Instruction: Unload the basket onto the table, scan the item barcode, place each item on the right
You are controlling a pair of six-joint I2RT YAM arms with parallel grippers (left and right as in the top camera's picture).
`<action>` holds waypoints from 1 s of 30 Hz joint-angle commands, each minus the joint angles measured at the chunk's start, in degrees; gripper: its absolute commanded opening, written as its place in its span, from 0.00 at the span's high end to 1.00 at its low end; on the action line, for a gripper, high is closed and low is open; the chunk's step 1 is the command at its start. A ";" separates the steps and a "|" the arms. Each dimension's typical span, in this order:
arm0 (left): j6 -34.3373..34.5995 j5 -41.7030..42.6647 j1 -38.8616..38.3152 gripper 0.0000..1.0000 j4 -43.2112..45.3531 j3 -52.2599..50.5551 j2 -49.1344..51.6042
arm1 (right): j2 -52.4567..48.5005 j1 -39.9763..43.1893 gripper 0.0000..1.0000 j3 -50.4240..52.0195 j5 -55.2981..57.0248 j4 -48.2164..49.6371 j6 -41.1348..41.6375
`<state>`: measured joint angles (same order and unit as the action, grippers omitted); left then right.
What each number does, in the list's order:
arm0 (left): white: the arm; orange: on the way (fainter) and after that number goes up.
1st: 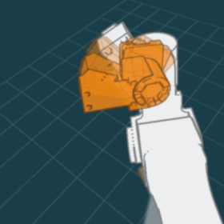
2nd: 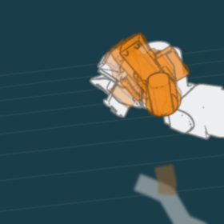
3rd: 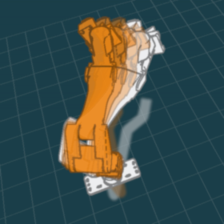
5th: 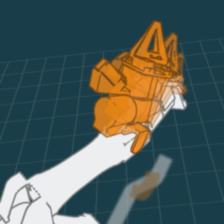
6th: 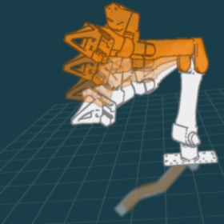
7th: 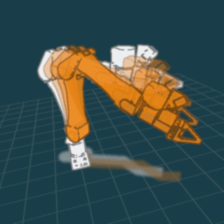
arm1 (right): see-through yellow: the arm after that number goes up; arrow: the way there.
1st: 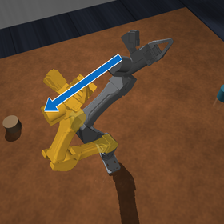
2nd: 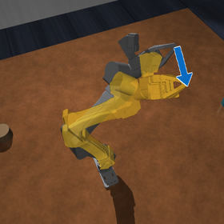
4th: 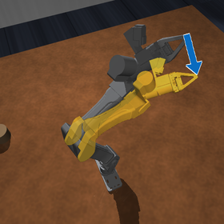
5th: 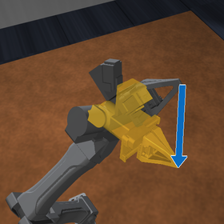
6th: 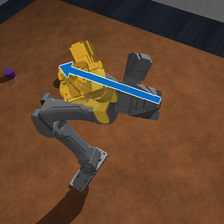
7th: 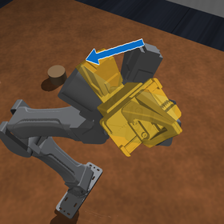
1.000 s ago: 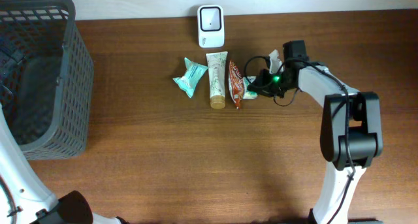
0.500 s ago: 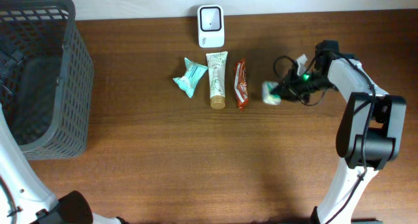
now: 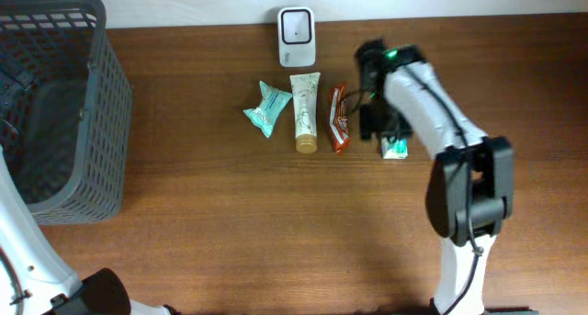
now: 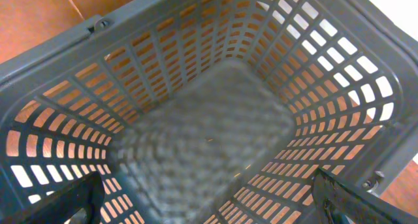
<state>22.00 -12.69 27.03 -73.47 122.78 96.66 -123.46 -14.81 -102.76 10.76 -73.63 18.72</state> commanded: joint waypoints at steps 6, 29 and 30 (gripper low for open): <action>-0.90 -0.63 0.15 0.01 0.07 0.15 -0.04 | 0.17 -1.31 0.46 13.16 11.10 12.76 3.43; -0.90 -0.63 0.15 0.01 0.07 0.15 -0.04 | -1.11 22.25 0.96 17.68 -67.60 23.63 -11.72; -0.90 -0.63 0.15 0.01 0.07 0.15 -0.04 | -1.11 24.55 0.94 18.95 -64.85 23.47 -9.90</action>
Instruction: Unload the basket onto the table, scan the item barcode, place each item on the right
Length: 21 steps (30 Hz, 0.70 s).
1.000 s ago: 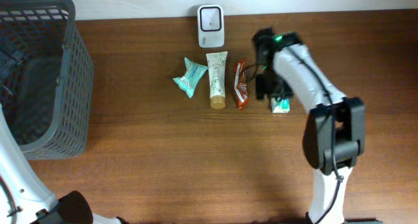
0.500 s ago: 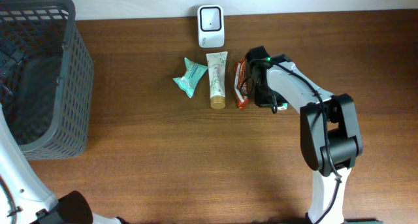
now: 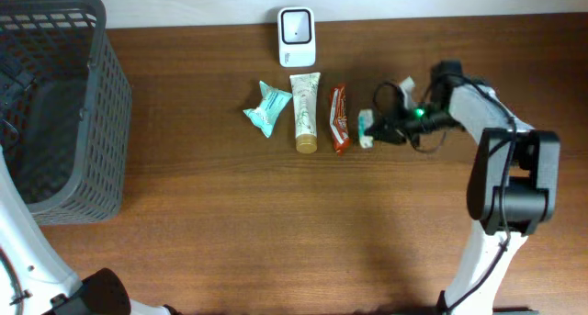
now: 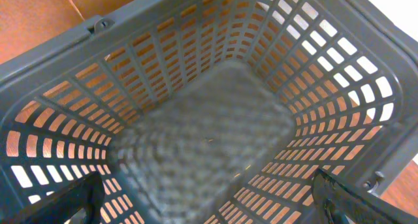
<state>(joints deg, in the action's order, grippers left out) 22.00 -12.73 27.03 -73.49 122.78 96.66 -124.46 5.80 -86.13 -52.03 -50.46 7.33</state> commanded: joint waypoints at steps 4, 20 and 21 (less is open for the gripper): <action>-0.90 -0.61 0.15 0.01 0.09 0.15 -0.04 | 0.15 10.21 0.68 -0.70 10.95 -6.43 3.19; -0.90 -0.59 0.15 0.01 0.07 0.15 -0.04 | 0.33 3.08 0.51 -0.92 27.54 -4.09 8.39; -0.90 -0.61 0.15 0.01 0.07 0.15 -0.04 | 0.33 3.08 0.57 1.09 25.70 -1.40 8.35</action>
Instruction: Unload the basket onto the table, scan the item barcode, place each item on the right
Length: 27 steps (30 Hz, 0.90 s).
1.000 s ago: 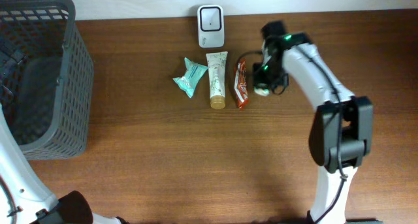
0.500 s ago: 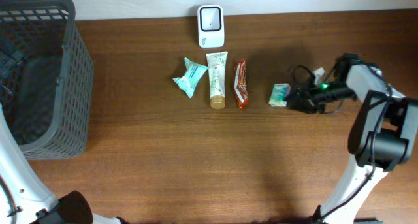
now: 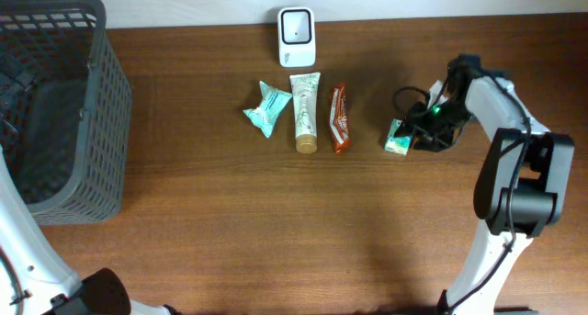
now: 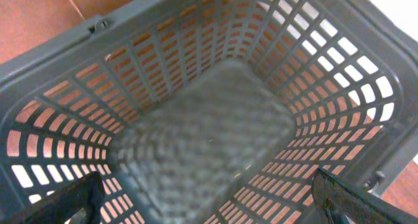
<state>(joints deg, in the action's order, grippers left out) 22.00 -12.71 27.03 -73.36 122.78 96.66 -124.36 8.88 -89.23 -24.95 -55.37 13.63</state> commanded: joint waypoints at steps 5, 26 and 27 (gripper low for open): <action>-0.87 -0.61 0.24 0.01 -0.07 0.15 -0.04 | 0.35 0.00 0.96 4.61 -27.08 6.16 -8.17; -0.87 -0.61 0.26 0.01 -0.07 0.15 -0.04 | -2.73 -28.85 0.96 -34.45 45.13 22.12 -16.81; -0.90 -0.61 0.26 0.01 -0.07 0.15 -0.04 | -4.98 -30.10 0.96 -34.42 45.16 27.06 -20.85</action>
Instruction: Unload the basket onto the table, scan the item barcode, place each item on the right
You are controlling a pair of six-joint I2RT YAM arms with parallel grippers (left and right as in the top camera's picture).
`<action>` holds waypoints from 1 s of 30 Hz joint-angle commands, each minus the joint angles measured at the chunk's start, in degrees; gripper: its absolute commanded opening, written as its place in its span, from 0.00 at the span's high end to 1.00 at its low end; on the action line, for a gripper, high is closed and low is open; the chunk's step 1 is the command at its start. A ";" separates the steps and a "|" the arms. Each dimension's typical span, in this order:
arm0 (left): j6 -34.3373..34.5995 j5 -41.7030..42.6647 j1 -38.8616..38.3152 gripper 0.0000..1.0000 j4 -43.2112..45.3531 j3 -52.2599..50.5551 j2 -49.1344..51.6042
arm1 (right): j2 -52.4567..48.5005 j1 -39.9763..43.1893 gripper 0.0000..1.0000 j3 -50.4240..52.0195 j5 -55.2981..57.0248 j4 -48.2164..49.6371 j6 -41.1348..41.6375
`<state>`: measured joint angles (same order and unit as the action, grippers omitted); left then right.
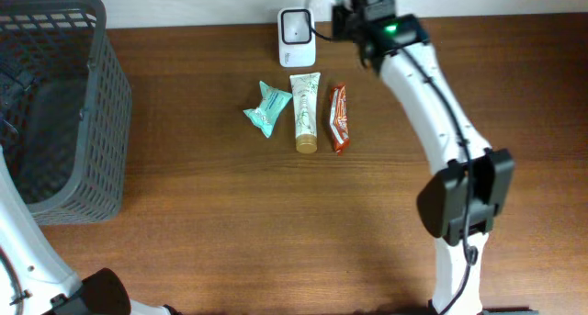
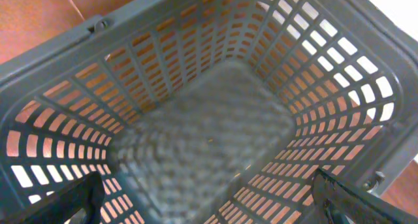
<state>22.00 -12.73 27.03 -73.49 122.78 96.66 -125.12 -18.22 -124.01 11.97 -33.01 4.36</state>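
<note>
A white barcode scanner [image 1: 296,35] stands at the table's far edge. My right gripper [image 1: 354,7] is just to its right, at the top of the overhead view. The small green and white box is nowhere on the table and is hidden at that gripper; the jaws themselves do not show clearly. My left gripper [image 2: 209,208] hangs open over the grey basket [image 2: 196,54], with its dark fingertips [image 2: 72,201] in the lower corners of the left wrist view and nothing between them.
In front of the scanner lie a teal packet [image 1: 268,108], a cream tube [image 1: 305,110] and a red-brown bar [image 1: 339,118] in a row. The grey slotted basket [image 1: 55,16] fills the far left of the table.
My right gripper was low on the table at the right with the green box. It is now at the far edge beside the scanner, and the box is gone from the table. The left arm is unchanged.
My right gripper was over the green box, right of the red-brown bar. Then it lay sideways with the box at its tip near the bar, then further right. Now it is up by the scanner. My left gripper stayed open over the basket throughout.
</note>
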 commanded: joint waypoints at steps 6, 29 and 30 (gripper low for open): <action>-0.90 -0.59 0.26 0.01 0.07 0.15 -0.04 | -13.07 -6.56 0.96 0.35 8.22 16.83 -14.62; -0.90 -0.61 0.26 0.01 0.07 0.15 -0.04 | -2.75 48.19 0.96 9.40 1.44 -21.42 13.90; -0.90 -0.59 0.26 0.01 0.07 0.15 -0.04 | -2.75 49.90 0.96 11.06 1.46 -21.16 19.76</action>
<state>22.00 -12.71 27.03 -73.49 122.78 96.66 -127.68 28.12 -116.46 18.39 -54.57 12.60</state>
